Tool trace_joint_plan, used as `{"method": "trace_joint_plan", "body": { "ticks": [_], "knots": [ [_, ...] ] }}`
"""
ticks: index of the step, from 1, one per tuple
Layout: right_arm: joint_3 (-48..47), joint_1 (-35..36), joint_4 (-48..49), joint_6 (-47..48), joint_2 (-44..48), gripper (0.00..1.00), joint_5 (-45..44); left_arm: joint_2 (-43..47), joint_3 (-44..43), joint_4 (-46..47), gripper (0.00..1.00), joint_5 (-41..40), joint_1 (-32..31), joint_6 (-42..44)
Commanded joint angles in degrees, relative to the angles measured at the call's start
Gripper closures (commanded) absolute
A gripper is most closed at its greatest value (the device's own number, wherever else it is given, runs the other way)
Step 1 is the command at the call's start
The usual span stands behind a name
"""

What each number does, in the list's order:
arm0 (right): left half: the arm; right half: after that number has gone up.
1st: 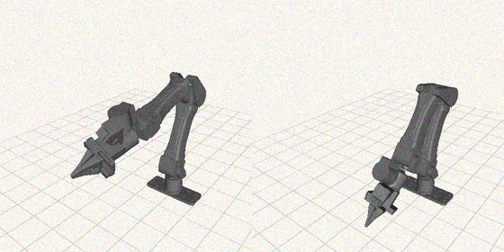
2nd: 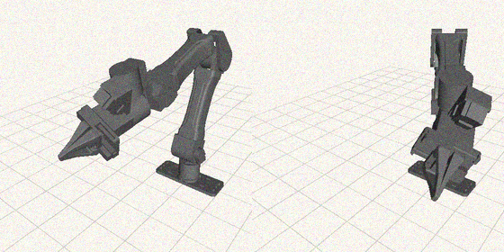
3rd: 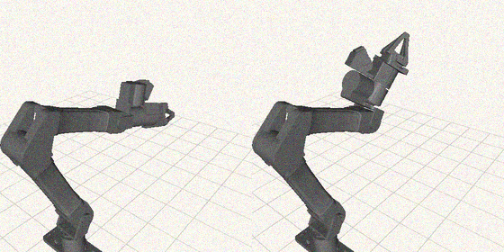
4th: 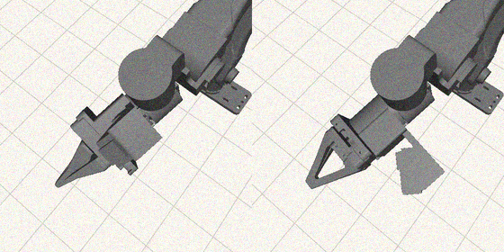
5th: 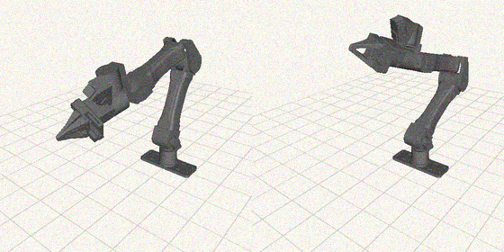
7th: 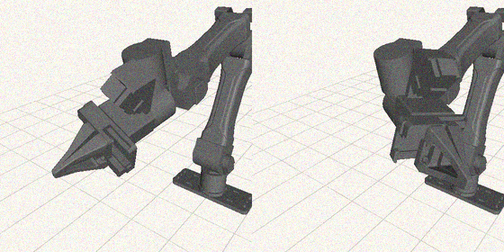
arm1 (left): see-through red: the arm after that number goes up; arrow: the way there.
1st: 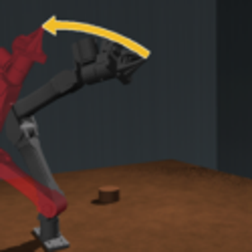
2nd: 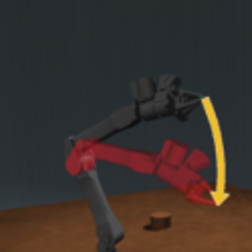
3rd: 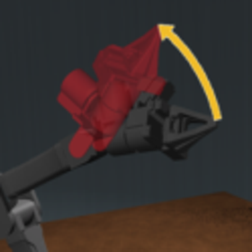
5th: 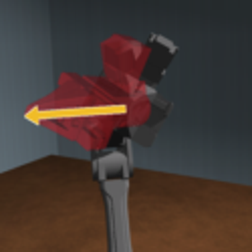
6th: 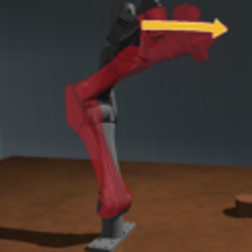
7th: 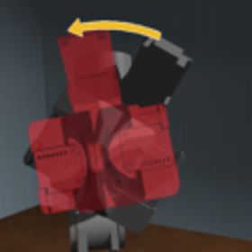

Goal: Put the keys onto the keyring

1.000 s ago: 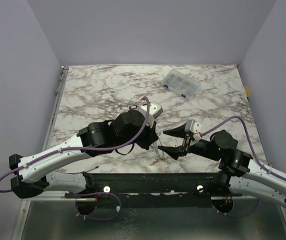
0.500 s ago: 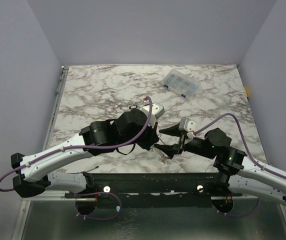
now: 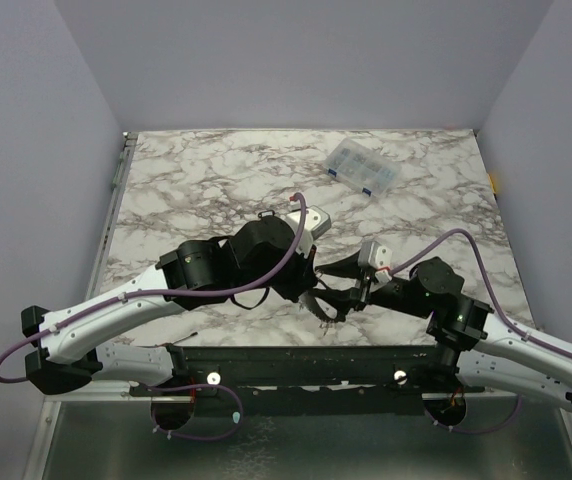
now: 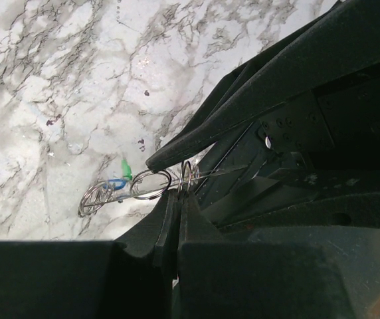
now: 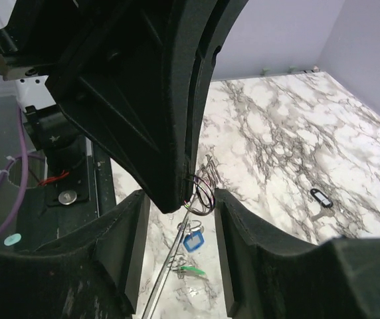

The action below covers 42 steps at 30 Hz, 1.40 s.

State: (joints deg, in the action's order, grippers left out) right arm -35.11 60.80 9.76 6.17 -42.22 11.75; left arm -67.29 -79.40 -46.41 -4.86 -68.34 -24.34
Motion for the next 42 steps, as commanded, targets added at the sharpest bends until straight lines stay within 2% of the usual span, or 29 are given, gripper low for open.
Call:
{"method": "trace_joint_plan", "body": {
  "ticks": [1, 7, 9, 12, 22, 27, 32, 36, 40, 42],
  "knots": [
    [1.5, -0.1, -0.3, 1.4, 1.7, 0.48, 3.8, 0.6, -3.1, 1.2, 1.0, 4.0, 0.0, 1.1],
    [-0.4, 0.0, -3.9, 3.3, 0.6, 0.38, 4.1, 0.4, -4.1, 1.1, 1.0, 6.1, 0.0, 1.8],
    [-0.8, -0.1, -4.1, 3.5, 0.4, 0.4, 3.1, 0.4, -4.1, 1.0, 1.0, 7.0, 0.0, 2.0],
    [-0.8, 0.0, -3.3, 3.8, 0.5, 0.5, 2.6, 0.1, -4.0, 1.0, 1.0, 8.1, 0.0, 2.3],
    [-3.1, -0.1, -4.3, 5.1, 2.4, 0.49, 2.7, -0.7, -4.6, -1.0, 1.0, 9.9, 0.0, 4.6],
    [-3.2, 0.0, -5.6, 5.5, 2.1, 0.62, 3.4, -1.1, -5.0, -1.9, 1.0, 10.6, 0.0, 6.0],
    [-2.9, 0.0, -5.6, 5.3, 1.3, 0.86, 4.5, -1.9, -6.0, -2.9, 1.0, 12.0, 0.0, 7.7],
    [-3.0, 0.0, -5.5, 5.2, 1.5, 0.95, 5.0, -2.5, -6.7, -5.0, 1.0, 14.1, 0.0, 9.7],
    [-3.2, -0.1, -5.5, 5.0, 2.0, 0.94, 5.0, -2.8, -6.8, -6.7, 1.0, 15.5, 0.0, 11.9],
    [-3.3, 0.0, -5.5, 4.8, 2.0, 0.87, 5.6, -2.9, -6.6, -6.8, 1.0, 16.3, 0.0, 12.7]
  ]
}}
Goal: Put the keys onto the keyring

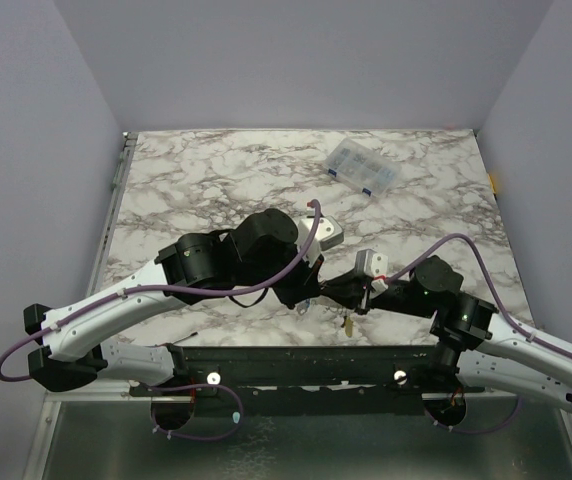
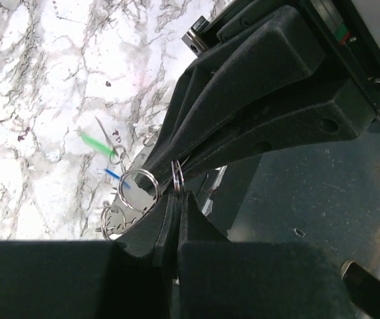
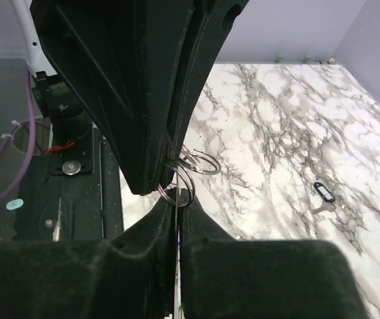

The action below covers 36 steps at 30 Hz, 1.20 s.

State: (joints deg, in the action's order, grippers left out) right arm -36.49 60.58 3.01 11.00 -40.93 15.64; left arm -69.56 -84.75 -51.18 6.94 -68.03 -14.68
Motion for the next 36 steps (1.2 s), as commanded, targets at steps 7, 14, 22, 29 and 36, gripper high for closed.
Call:
{"method": "trace_joint_plan", "body": {
  "ticks": [7, 14, 22, 29, 36],
  "knots": [
    [-2.6, 0.2, 1.5, -0.9, 0.3, 0.73, 3.7, -1.0, -0.5, -2.1, 1.0, 5.6, -0.3, 5.1],
    [-3.1, 0.2, 0.7, -0.9, -0.6, 0.97, 5.7, -2.4, -1.2, -3.5, 1.0, 6.1, -0.3, 7.2],
    [-2.0, 0.2, 0.3, -0.6, 0.1, 0.99, 7.1, -4.2, -2.3, -7.2, 0.86, 4.2, -0.3, 9.9],
    [0.2, 0.2, 1.7, -4.2, 3.6, 0.99, 2.0, -2.1, -1.9, -7.4, 0.42, 0.3, -0.4, 11.7],
    [2.3, 0.2, 1.4, -6.2, 7.9, 0.99, -0.3, 1.2, -3.9, -7.0, 0.34, -5.0, -0.3, 11.9]
  ]
}}
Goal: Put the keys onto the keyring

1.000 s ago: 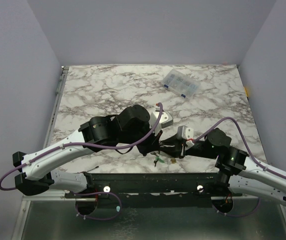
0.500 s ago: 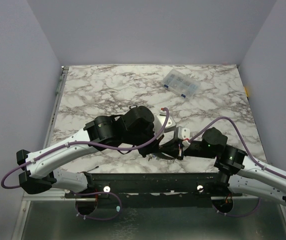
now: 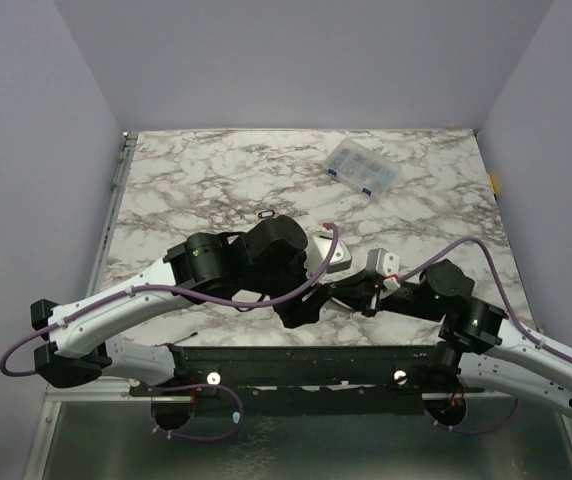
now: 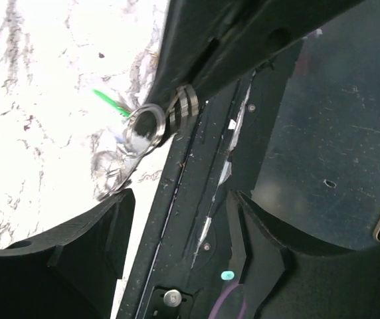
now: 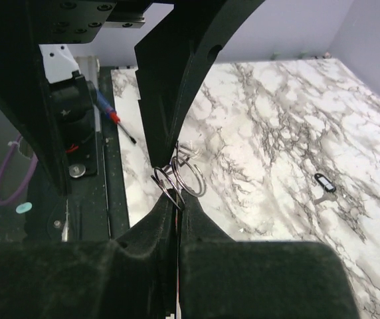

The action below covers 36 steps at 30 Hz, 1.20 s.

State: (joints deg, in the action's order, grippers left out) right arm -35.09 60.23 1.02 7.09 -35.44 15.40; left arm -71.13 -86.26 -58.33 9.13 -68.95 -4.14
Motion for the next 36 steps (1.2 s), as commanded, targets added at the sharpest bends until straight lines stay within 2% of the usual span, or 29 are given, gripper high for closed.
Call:
{"method": "trace_joint_plan", "body": {
  "ticks": [1, 9, 15, 18, 22, 26, 29, 36],
  "knots": [
    [1.1, 0.5, 3.2, -2.6, 2.9, 0.99, -0.5, 3.6, -2.5, 0.7, 0.33, -9.2, 0.6, 1.1],
    [-1.0, 0.5, -3.1, -11.0, 4.7, 0.99, -8.7, 11.1, 3.5, 9.4, 0.27, -26.2, 0.7, -1.9],
    [-0.3, 0.5, -7.7, -20.0, 9.0, 0.99, -23.4, 12.1, 6.2, 12.3, 0.14, -39.2, 0.7, -5.0],
    [-1.1, 0.5, -11.8, -22.3, 10.8, 0.99, -27.8, 10.7, 8.9, 13.9, 0.11, -41.8, 1.4, -7.1],
    [-1.9, 0.5, -16.4, -22.7, 11.9, 1.0, -29.8, 6.7, 10.9, 14.9, 0.12, -40.1, 6.4, -9.2],
    [-3.1, 0.5, -21.2, -23.7, 10.7, 0.99, -31.1, 3.6, 14.7, 19.8, 0.15, -30.1, 18.6, -10.3],
    [-3.6, 0.5, -23.0, -25.5, 10.3, 0.99, -33.2, 1.6, 18.0, 26.6, 0.18, -25.3, 24.7, -11.2],
    [-3.5, 0.6, -24.4, -26.5, 10.6, 1.0, -34.2, -9.2, 17.3, 32.4, 0.28, -20.1, 30.9, -11.5]
  ]
}}
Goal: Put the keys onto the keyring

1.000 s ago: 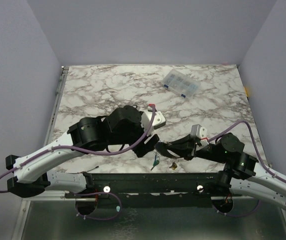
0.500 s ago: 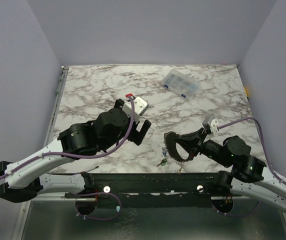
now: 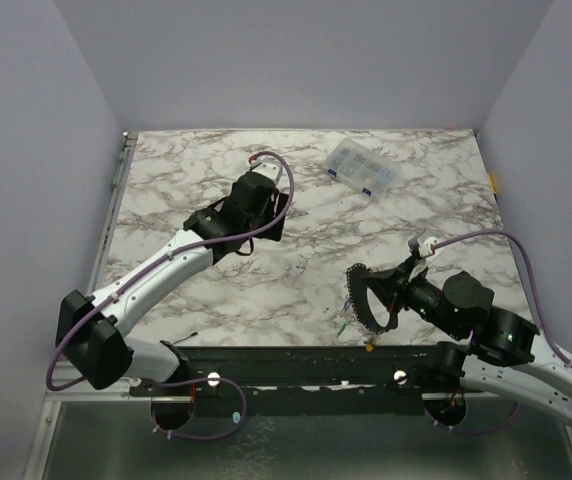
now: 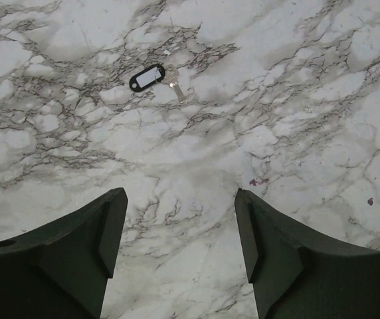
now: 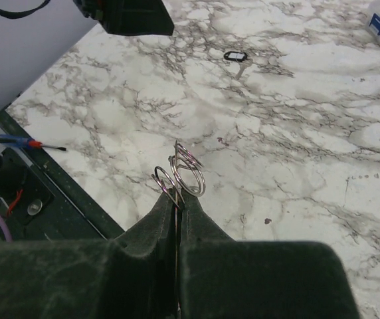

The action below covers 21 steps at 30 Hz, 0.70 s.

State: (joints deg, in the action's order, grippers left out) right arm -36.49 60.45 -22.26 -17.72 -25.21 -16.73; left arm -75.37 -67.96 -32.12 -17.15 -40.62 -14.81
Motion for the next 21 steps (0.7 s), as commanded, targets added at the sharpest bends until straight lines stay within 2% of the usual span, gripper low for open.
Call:
{"method": "trace_joint_plan", "body": {
  "ticks": [1, 5, 8, 15, 21],
  "knots": [
    [-2.0, 0.3, -1.0, -1.8, 0.2, 0.99, -1.5, -6.6, -1.4, 6.7, 0.29, 7.4, 3.5, -0.7],
    [-1.2, 0.3, -0.8, -2.3, -0.8, 0.99, 0.5, -12.8, -3.0, 8.5, 0.35, 12.1, 7.1, -0.2],
    [-0.6, 0.3, -0.1, -2.5, -0.9, 0.99, 2.0, -17.4, -4.7, 9.9, 0.37, 12.9, 8.5, 1.1],
    [-0.2, 0.3, 0.1, -2.2, -0.3, 1.0, 3.2, -27.1, -8.4, 12.8, 0.49, 15.5, 11.6, 3.1],
    [0.1, 0.3, 0.4, -2.1, 0.4, 0.99, 3.8, -32.9, -10.7, 14.8, 0.51, 15.5, 12.8, 5.1]
  ]
}}
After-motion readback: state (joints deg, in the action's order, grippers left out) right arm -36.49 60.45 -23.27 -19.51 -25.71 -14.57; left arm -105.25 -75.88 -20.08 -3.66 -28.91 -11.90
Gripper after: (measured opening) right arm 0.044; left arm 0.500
